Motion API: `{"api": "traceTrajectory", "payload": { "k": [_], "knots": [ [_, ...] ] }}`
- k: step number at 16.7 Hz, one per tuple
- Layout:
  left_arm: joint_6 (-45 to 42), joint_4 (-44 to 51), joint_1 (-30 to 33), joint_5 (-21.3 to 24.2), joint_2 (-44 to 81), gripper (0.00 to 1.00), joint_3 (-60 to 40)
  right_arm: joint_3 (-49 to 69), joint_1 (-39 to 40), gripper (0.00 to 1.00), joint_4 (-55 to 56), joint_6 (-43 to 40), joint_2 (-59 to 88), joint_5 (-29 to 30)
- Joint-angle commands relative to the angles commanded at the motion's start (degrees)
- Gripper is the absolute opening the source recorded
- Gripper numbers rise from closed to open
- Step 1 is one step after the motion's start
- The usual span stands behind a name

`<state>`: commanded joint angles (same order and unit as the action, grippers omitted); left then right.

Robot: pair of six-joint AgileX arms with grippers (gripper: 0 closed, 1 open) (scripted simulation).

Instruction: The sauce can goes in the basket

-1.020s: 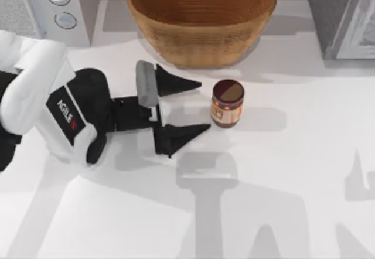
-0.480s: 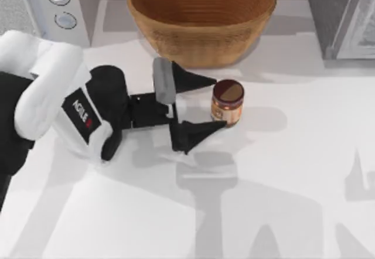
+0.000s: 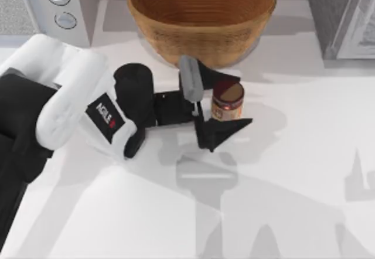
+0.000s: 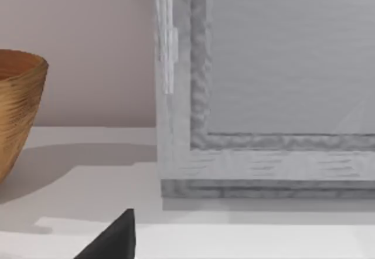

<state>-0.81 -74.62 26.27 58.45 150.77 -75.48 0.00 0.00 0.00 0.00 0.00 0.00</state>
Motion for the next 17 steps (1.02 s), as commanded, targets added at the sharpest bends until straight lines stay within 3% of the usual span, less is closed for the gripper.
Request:
{"api": "traceTrajectory", "payload": {
  "k": [2,15,17],
  "knots": [
    [0.0,0.0,0.0,0.0,0.0,1.0,0.0,0.0,0.0,1.0,0.0,0.0,0.0,0.0],
    [0.0,0.0,0.0,0.0,0.0,0.02,0.0,0.0,0.0,1.0,0.0,0.0,0.0,0.0],
    [0.0,0.0,0.0,0.0,0.0,0.0,0.0,0.0,0.0,1.0,0.0,0.0,0.0,0.0]
  ]
}}
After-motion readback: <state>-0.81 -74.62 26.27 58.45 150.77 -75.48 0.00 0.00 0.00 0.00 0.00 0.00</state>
